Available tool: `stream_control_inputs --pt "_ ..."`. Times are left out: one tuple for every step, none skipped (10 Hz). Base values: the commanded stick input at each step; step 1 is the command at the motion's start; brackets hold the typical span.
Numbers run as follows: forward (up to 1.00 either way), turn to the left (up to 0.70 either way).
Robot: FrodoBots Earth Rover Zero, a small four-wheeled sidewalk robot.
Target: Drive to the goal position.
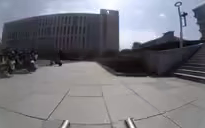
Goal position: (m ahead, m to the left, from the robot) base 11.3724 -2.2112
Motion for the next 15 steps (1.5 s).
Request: stream_control_inputs --pt "0.85 0.0" --pt "0.85 0.0" --pt "0.85 0.0" --pt "0.85 0.0" --pt "0.85 -0.02" --pt "0.85 -0.26" --pt "0.85 -0.34" --pt "0.85 -0.34" --pt "0.85 -0.34" --pt "0.85 -0.18" --pt "0.85 0.0" --pt "0.85 0.0" --pt "0.85 0.0" --pt "0.85 0.0" --pt "0.85 0.0"
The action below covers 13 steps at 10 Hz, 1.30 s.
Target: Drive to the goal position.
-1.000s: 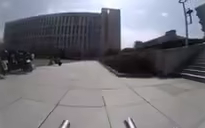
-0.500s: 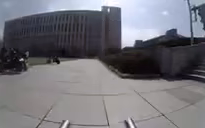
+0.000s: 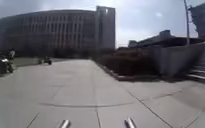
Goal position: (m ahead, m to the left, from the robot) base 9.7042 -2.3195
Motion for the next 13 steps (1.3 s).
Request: stream_control_inputs --pt "0.85 0.0" --pt "0.85 0.0" --pt "0.85 0.0" --pt "0.85 0.0" --pt "0.85 0.0" --pt "0.85 0.0" --pt "0.85 0.0" --pt "0.85 0.0" --pt "0.85 0.0" --pt "0.85 0.0" --pt "0.85 0.0" --pt "0.85 0.0" --pt "0.85 0.0"
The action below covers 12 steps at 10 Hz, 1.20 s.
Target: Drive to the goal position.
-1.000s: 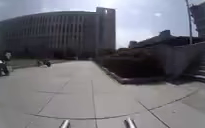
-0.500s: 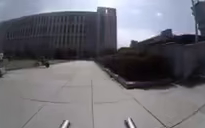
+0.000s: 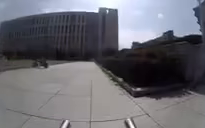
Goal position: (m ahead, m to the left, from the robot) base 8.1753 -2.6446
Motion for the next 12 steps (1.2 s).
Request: stream_control_inputs --pt "0.85 0.0" --pt "0.85 0.0" --pt "0.85 0.0" --pt "0.85 0.0" --pt "0.85 0.0" --pt "0.85 0.0" --pt "0.85 0.0" --pt "0.85 0.0" --pt "0.85 0.0" --pt "0.85 0.0" --pt "0.85 0.0" --pt "0.85 0.0"
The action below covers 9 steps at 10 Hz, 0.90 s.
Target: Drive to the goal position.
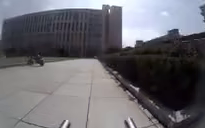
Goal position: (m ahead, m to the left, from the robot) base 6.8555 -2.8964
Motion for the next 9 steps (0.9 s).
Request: stream_control_inputs --pt "0.85 0.0" --pt "0.85 0.0" --pt "0.85 0.0" --pt "0.85 0.0" --pt "0.85 0.0" --pt "0.85 0.0" --pt "0.85 0.0" --pt "0.85 0.0" --pt "0.85 0.0"
